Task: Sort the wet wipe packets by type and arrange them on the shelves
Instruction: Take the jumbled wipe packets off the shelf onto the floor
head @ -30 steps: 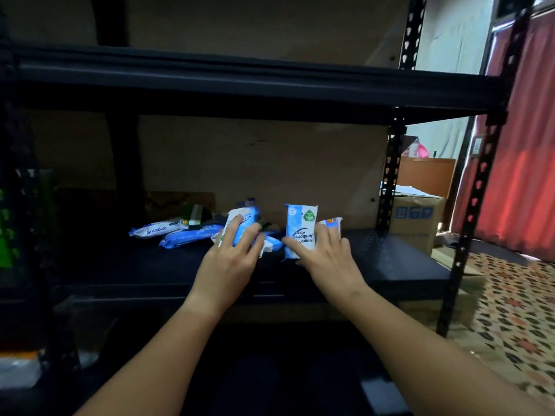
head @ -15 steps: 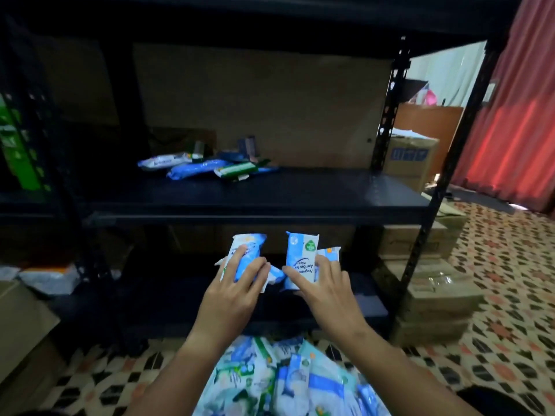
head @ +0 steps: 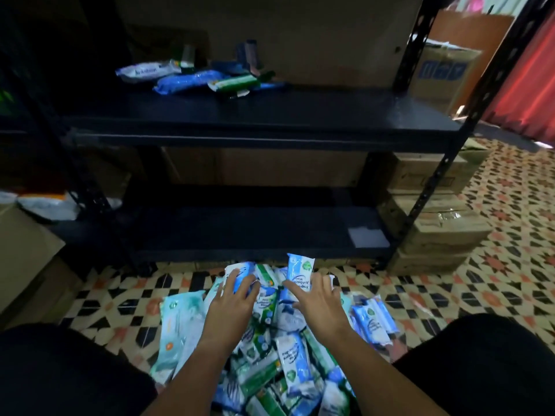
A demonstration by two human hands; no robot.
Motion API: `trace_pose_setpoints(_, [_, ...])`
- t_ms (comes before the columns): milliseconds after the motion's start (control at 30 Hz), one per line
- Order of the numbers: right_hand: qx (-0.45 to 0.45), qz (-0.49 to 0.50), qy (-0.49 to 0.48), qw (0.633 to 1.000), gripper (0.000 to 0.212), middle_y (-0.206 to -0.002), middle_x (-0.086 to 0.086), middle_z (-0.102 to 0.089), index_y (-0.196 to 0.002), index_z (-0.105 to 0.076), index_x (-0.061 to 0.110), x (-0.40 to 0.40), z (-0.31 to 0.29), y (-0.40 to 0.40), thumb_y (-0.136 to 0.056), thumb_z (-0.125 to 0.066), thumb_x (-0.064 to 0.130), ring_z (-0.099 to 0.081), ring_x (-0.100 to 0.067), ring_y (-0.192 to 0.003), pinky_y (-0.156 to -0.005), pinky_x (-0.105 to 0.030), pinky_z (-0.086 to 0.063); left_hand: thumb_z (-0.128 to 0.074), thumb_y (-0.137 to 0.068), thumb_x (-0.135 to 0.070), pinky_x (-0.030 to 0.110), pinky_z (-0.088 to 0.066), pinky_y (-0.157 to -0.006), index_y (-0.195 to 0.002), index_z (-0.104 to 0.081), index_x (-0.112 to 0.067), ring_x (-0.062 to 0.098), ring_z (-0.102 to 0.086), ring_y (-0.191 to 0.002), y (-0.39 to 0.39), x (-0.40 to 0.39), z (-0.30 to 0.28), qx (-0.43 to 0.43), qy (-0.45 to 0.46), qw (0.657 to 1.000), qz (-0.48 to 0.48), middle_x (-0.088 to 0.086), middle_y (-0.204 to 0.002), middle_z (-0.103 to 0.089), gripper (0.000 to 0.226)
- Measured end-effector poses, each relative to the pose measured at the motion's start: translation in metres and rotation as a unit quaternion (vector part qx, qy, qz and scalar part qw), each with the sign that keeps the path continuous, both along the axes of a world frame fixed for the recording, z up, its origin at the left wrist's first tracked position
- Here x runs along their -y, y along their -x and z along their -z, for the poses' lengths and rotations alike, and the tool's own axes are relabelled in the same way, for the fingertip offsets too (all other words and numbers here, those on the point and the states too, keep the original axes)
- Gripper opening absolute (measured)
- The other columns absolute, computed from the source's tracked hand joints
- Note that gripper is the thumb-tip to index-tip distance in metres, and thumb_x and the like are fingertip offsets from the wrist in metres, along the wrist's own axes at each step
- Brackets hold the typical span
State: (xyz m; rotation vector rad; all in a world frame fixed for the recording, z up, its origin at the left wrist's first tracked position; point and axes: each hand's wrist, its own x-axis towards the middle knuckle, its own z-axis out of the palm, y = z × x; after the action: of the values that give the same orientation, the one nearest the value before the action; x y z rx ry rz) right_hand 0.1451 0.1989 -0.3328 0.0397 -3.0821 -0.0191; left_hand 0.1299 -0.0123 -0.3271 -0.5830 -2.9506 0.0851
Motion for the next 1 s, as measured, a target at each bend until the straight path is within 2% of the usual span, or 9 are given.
trace_pose_setpoints(100, [0.047,-0.006,0.030,0.998,0.080,-0.112,-0.011,-0.042,-0.146,-0.028,0.054,-0.004,0.002,-0.003,-0.087,-0.079,0.036,-0.039,-0.030,-0.098,-0.066,-0.043,-0.046,-0.088,-0.057,0.007,0.061,-0.054,-0.080,-0.146,-0.048,-0.032,0.040,-0.018,-0.149,0.006,-0.007,0.020,0.105,-0.070,0.991,-0.044,0.005,-0.159,-0.029,0.104])
trace_pose_setpoints(133, [0.069,-0.020,0.033,0.997,0.078,-0.127,-0.014,-0.038,-0.151,-0.009,0.059,-0.005,0.004,-0.004,-0.098,-0.064,0.039,-0.038,-0.033,-0.110,-0.075,-0.047,-0.047,-0.078,-0.077,0.003,0.073,-0.038,-0.097,-0.155,-0.021,-0.047,0.039,0.009,-0.153,0.008,-0.008,0.029,0.142,-0.094,0.984,-0.052,-0.001,-0.167,0.001,0.108])
trace_pose_setpoints(200, [0.110,-0.048,0.071,0.990,0.075,-0.151,-0.013,-0.024,-0.144,0.020,0.065,-0.011,0.006,-0.008,-0.105,-0.042,0.048,-0.029,-0.036,-0.133,-0.096,-0.058,-0.041,-0.055,-0.101,-0.013,0.078,-0.002,-0.108,-0.146,0.024,-0.059,0.034,0.043,-0.141,0.008,-0.006,0.043,0.214,-0.097,0.972,-0.026,-0.012,-0.156,0.043,0.102])
trace_pose_setpoints(300, [0.140,-0.019,0.117,0.983,0.077,-0.159,-0.011,-0.024,-0.138,0.029,0.067,-0.018,0.009,-0.011,-0.101,-0.039,0.061,-0.029,-0.036,-0.140,-0.105,-0.069,-0.029,-0.041,-0.107,-0.016,0.075,0.014,-0.107,-0.136,0.038,-0.061,0.030,0.046,-0.138,0.007,0.001,0.047,0.270,-0.097,0.958,-0.014,-0.016,-0.152,0.046,0.095])
trace_pose_setpoints(500, [0.127,0.010,0.129,0.983,0.078,-0.141,-0.005,-0.046,-0.141,0.032,0.061,-0.024,0.021,-0.005,-0.101,-0.035,0.062,-0.043,-0.032,-0.123,-0.098,-0.060,-0.040,-0.039,-0.099,0.004,0.069,0.011,-0.115,-0.150,0.022,-0.053,0.025,0.027,-0.151,0.017,0.009,0.050,0.248,-0.113,0.960,-0.061,-0.013,-0.167,0.011,0.097])
trace_pose_setpoints(633, [0.094,-0.006,0.145,0.985,0.075,-0.128,-0.003,-0.053,-0.148,0.024,0.055,-0.018,0.011,0.012,-0.104,-0.037,0.056,-0.044,-0.030,-0.118,-0.092,-0.048,-0.046,-0.045,-0.101,-0.011,0.057,-0.015,-0.121,-0.157,-0.018,-0.040,0.024,-0.022,-0.149,0.031,0.007,0.038,0.168,-0.141,0.971,-0.093,-0.007,-0.156,-0.037,0.069])
trace_pose_setpoints(767, [-0.002,-0.015,0.166,0.986,0.060,-0.124,-0.003,-0.057,-0.160,-0.014,0.037,-0.005,-0.020,0.046,-0.106,-0.040,0.046,-0.045,-0.030,-0.118,-0.090,-0.043,-0.045,-0.048,-0.100,-0.015,0.042,-0.049,-0.091,-0.138,-0.055,-0.025,0.027,-0.055,-0.116,0.057,0.002,0.006,0.064,-0.211,0.971,-0.093,0.000,-0.124,-0.065,0.039])
trace_pose_setpoints(900, [-0.120,-0.032,0.173,0.977,0.041,-0.105,0.002,-0.058,-0.140,-0.050,0.029,0.011,-0.059,0.080,-0.101,-0.053,0.039,-0.050,-0.026,-0.104,-0.086,-0.041,-0.044,-0.055,-0.100,-0.026,0.041,-0.051,-0.079,-0.118,-0.066,-0.022,0.027,-0.059,-0.098,0.084,0.000,-0.047,-0.023,-0.258,0.964,-0.061,-0.002,-0.102,-0.068,0.023])
trace_pose_setpoints(1000, [-0.212,-0.058,0.161,0.962,0.029,-0.098,0.004,-0.057,-0.125,-0.059,0.026,0.021,-0.095,0.108,-0.098,-0.057,0.037,-0.051,-0.023,-0.097,-0.081,-0.040,-0.046,-0.062,-0.095,-0.026,0.040,-0.052,-0.068,-0.103,-0.069,-0.019,0.025,-0.059,-0.083,0.108,0.000,-0.092,-0.137,-0.279,0.950,-0.021,-0.003,-0.086,-0.064,0.012])
